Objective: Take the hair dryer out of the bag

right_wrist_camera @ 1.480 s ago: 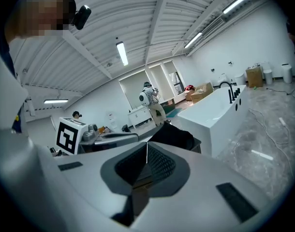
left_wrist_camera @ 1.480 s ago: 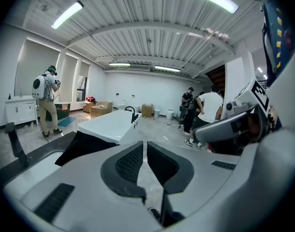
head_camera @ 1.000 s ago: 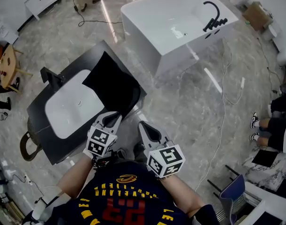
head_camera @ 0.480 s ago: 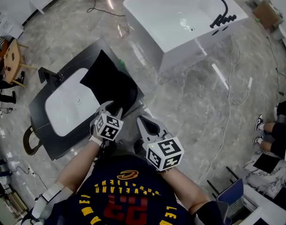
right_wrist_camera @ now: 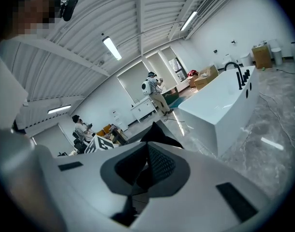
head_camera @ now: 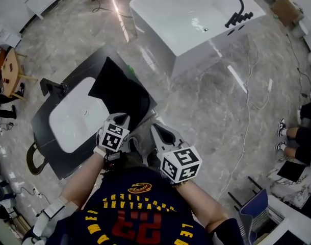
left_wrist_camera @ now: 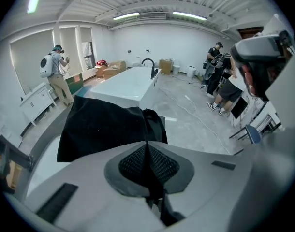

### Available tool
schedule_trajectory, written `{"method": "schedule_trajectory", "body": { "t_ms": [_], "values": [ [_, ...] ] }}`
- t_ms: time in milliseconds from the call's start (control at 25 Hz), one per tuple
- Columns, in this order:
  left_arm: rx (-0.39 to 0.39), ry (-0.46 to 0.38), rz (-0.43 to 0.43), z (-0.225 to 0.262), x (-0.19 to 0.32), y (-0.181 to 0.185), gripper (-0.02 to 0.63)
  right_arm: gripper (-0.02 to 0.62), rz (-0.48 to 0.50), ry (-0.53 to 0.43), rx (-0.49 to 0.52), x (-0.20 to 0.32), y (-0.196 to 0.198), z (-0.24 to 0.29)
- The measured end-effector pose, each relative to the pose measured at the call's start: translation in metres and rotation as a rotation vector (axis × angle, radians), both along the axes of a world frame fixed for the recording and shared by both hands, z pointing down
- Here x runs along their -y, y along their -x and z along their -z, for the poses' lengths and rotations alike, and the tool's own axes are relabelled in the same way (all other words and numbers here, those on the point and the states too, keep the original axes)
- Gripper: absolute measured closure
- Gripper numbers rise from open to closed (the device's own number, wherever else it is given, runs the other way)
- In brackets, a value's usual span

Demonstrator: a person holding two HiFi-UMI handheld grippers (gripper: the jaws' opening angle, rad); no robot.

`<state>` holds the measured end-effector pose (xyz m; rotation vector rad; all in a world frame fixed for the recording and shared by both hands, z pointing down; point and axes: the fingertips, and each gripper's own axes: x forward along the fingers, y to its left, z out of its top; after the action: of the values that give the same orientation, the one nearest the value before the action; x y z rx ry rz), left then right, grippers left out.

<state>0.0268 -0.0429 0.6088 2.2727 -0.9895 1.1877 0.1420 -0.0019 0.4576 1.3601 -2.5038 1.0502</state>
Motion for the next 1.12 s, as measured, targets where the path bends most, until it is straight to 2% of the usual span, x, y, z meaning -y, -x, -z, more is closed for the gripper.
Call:
{"method": "schedule_trajectory", "body": {
  "t_ms": [120,280,400,680,800,960,1120],
  "values": [
    [-0.024,-0.002,-0.022,0.008,0.002,0.005,0.595,0.585,-0.021,0.009,-0.006,0.003,0.003,0.0],
    [-0.112,-0.028,0.019,0.029,0.009,0.016,0.595,0.585,-0.004,0.03,-0.033,0.005,0.017,-0.013],
    [-0.172,-0.056,0.057,0.046,0.017,0.028,0.595,0.585,0.048,0.072,-0.089,0.003,0.033,-0.04],
    [-0.282,-0.099,0.1,0.069,0.037,0.046,0.595,0.583,0.193,0.252,-0.152,0.022,0.079,-0.115],
    [-0.3,-0.108,0.107,0.069,0.042,0.05,0.595,0.58,0.229,0.289,-0.166,0.039,0.097,-0.13],
    [-0.316,-0.137,0.12,0.07,0.049,0.055,0.595,0.49,0.278,0.321,-0.205,0.058,0.119,-0.138],
    [-0.386,-0.178,0.147,0.08,0.054,0.058,0.595,0.435,0.325,0.37,-0.328,0.066,0.131,-0.154]
  ]
}}
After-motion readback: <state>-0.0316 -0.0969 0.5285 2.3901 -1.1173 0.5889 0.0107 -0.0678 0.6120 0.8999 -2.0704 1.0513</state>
